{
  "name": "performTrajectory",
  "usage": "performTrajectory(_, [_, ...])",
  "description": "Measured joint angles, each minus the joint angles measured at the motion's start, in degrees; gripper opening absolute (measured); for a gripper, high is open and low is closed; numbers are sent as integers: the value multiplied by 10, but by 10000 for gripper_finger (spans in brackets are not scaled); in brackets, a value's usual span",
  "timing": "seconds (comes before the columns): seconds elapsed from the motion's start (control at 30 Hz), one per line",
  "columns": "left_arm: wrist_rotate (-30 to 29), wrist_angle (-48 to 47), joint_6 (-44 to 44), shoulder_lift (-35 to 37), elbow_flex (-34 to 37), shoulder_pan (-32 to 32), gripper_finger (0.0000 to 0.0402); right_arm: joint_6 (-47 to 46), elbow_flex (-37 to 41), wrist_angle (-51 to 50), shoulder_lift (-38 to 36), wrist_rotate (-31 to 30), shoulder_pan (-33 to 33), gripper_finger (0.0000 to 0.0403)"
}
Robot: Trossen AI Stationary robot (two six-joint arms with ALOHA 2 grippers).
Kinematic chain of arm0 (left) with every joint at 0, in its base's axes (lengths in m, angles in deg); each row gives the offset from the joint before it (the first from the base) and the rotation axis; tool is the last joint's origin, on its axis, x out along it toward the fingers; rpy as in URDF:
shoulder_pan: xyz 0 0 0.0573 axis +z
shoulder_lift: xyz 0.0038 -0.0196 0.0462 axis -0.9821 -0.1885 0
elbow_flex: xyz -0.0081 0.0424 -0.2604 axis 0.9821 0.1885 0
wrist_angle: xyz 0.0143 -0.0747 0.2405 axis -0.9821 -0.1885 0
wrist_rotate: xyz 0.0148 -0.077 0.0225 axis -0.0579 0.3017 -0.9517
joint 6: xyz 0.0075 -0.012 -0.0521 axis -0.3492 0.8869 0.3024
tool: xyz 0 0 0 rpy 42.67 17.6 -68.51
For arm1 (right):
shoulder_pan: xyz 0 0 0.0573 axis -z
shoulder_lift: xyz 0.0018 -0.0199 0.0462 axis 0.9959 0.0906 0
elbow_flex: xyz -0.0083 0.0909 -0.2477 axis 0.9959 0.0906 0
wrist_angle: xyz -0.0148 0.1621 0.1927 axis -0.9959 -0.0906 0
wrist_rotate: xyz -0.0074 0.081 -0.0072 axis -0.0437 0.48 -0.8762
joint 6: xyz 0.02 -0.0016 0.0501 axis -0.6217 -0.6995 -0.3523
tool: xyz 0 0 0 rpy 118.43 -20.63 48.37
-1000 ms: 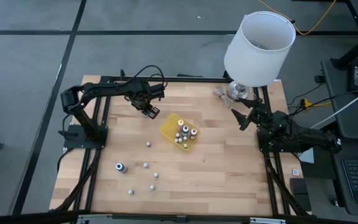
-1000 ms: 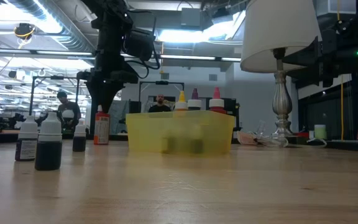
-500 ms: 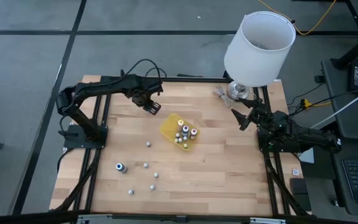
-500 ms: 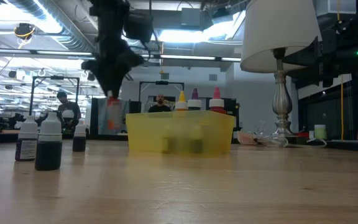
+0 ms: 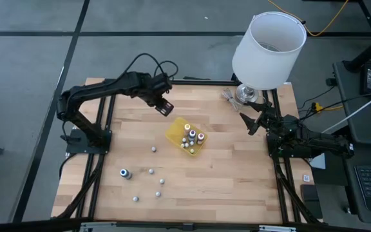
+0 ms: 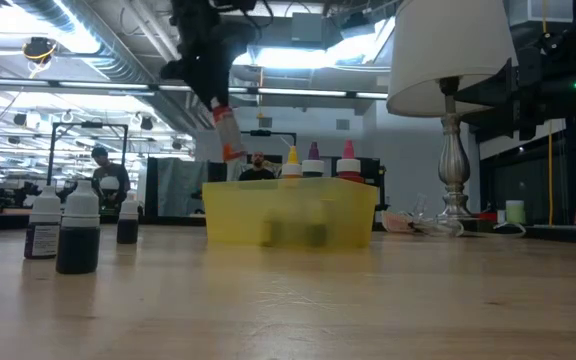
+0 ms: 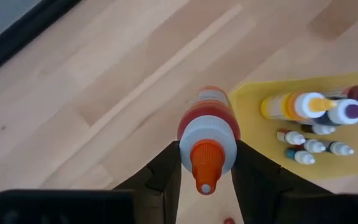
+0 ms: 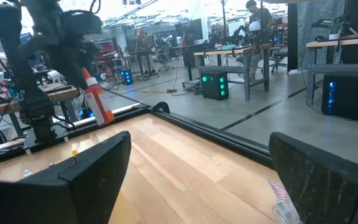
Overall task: Pick & Place food coloring
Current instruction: Put the large orange food coloring bottle into the yellow bin
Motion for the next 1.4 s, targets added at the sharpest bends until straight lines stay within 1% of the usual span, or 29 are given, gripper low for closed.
performTrajectory(0.23, [-7, 1, 0, -12, -20, -35, 112, 0, 0, 0, 0, 0, 0, 381])
performTrajectory(0.47, [-1, -1, -25, -54, -59, -60, 114, 0, 0, 0, 0, 0, 0, 381])
performTrajectory(0.6, [-2, -27, -81, -97, -111, -71, 112, 0, 0, 0, 0, 0, 0, 381])
performTrajectory(0.8, [-34, -110, -191, -169, -206, -77, 114, 0, 0, 0, 0, 0, 0, 381])
performTrajectory(0.97, [-35, -135, -294, -215, -260, -88, 112, 0, 0, 0, 0, 0, 0, 381])
performTrajectory(1.1, [-25, -145, -342, -236, -271, -96, 112, 0, 0, 0, 0, 0, 0, 381])
performTrajectory(1.2, [-9, -147, -356, -247, -272, -99, 112, 0, 0, 0, 0, 0, 0, 381])
performTrajectory(1.4, [-6, -145, -370, -265, -272, -104, 112, 0, 0, 0, 0, 0, 0, 381])
